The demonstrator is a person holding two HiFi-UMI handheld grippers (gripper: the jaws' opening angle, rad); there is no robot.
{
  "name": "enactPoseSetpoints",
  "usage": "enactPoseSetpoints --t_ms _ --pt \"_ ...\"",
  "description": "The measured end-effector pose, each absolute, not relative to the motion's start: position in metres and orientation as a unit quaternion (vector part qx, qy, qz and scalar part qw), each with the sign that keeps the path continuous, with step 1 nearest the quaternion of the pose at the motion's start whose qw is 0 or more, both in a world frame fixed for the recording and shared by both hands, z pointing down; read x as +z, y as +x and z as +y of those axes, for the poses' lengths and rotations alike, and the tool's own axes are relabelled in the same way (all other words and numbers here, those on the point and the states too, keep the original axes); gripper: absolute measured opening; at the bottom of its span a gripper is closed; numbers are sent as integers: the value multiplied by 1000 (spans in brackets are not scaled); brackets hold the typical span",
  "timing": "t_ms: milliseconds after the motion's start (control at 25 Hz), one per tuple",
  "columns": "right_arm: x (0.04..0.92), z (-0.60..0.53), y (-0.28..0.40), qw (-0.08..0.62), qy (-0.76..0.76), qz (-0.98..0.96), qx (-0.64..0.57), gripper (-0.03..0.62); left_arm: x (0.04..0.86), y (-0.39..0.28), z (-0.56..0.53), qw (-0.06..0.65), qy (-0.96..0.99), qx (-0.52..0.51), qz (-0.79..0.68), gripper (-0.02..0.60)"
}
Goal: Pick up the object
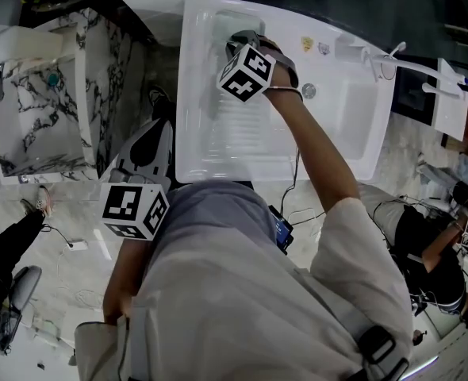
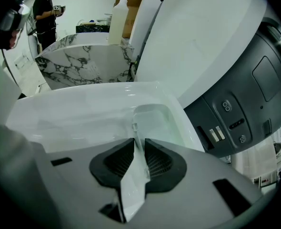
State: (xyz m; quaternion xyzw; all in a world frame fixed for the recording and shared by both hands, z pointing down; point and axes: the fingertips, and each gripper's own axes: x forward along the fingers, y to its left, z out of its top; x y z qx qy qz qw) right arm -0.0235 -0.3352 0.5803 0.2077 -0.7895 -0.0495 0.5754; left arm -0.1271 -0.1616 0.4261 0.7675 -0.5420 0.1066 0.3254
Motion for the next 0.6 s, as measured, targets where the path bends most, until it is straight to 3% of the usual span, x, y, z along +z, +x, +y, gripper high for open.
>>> enactPoseSetpoints --t_ms 600 --pt "580 -329 -21 586 201 -784 -43 44 424 -124 -162 325 769 104 -541 6"
